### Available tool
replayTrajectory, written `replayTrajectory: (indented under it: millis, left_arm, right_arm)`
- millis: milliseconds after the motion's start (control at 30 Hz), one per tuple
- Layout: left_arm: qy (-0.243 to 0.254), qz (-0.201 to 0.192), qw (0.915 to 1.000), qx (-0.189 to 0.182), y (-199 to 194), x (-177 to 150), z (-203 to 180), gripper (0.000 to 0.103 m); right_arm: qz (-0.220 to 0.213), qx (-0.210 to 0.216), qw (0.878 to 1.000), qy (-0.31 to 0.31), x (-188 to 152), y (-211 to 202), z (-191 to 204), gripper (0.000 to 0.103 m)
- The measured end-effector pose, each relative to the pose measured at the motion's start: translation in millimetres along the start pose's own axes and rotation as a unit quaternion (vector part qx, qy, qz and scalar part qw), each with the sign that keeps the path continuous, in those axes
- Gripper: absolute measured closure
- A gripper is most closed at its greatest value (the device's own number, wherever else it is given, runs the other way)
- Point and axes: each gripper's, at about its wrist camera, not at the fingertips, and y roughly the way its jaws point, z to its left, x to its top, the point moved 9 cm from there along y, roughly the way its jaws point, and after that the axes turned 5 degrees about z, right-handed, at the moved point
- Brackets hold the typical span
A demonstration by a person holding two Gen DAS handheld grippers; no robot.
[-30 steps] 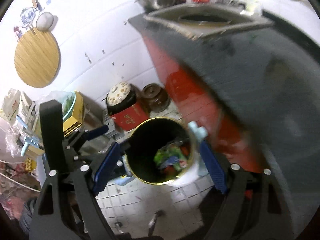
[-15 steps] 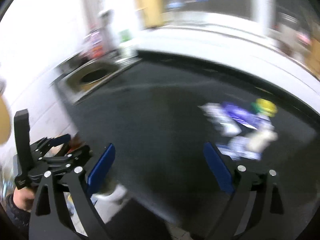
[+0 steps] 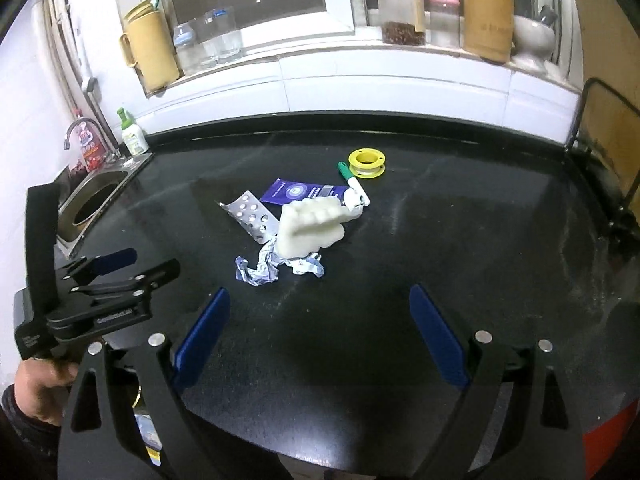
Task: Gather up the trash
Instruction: 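Grasp the white foam piece with the right tool while the left tool grasps the silver blister pack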
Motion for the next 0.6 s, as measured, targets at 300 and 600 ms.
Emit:
replayTrajectory:
  millis: [300,600]
  left_arm:
    - [-0.031,0.03,0.999,0.015,52,30,11,0.02]
    - [-0.085,0.064,0.9942,-0.014,112,61,13,0.02]
  right_arm:
    - [0.026,0.016,0.999,0.022,25,54,-2,0.015]
    - [0.051,0.03,0.998,0.036,48,102,-2,0.021]
